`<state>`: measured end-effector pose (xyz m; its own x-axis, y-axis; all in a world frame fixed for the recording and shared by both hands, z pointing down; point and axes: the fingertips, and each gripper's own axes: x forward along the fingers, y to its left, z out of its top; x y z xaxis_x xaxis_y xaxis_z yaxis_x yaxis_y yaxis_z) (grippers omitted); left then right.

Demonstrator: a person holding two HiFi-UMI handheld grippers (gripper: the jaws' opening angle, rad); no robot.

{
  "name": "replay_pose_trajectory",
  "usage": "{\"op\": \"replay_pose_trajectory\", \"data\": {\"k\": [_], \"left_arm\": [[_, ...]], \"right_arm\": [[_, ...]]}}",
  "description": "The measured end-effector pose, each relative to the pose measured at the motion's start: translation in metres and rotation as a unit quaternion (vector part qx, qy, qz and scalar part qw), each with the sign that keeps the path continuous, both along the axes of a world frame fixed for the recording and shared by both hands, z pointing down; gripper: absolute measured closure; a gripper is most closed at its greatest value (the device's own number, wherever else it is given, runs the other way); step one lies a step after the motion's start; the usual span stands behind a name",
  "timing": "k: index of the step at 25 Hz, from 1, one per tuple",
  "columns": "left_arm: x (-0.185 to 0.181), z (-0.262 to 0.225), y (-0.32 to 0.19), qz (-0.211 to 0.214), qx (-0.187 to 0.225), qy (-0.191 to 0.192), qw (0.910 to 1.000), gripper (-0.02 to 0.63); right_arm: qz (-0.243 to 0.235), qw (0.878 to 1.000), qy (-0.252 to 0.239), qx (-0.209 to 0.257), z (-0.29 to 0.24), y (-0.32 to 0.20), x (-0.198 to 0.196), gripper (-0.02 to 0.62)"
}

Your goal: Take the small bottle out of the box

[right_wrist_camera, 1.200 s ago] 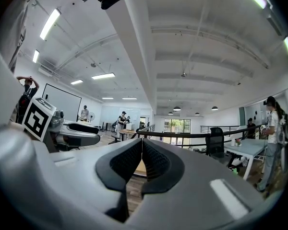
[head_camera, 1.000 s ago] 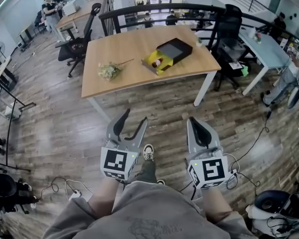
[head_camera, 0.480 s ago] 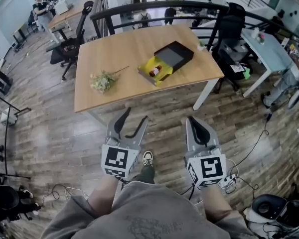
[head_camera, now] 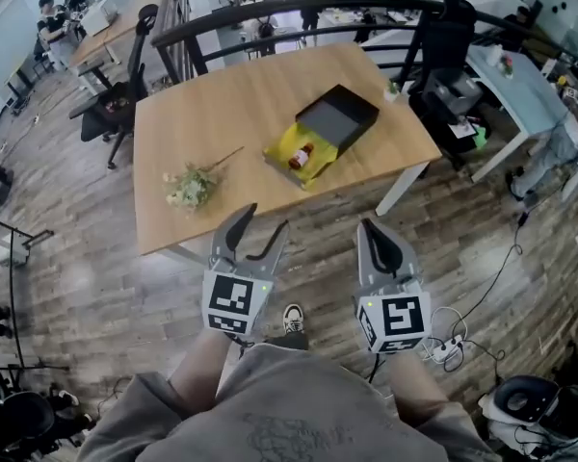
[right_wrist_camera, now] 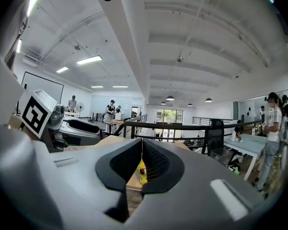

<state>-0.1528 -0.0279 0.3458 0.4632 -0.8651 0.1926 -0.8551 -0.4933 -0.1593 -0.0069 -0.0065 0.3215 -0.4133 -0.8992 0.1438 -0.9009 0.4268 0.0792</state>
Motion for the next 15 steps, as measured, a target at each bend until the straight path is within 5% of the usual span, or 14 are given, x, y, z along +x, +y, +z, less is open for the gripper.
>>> {"op": "replay_pose_trajectory", "data": {"k": [15], "left_arm": [[-0.02, 0.018, -0.09, 0.027, -0.013, -0.011, 0.9995, 0.376]], "right_arm": [[0.049, 0.998, 0.017, 0.019, 0.007, -0.085, -0.032, 0.583]]}}
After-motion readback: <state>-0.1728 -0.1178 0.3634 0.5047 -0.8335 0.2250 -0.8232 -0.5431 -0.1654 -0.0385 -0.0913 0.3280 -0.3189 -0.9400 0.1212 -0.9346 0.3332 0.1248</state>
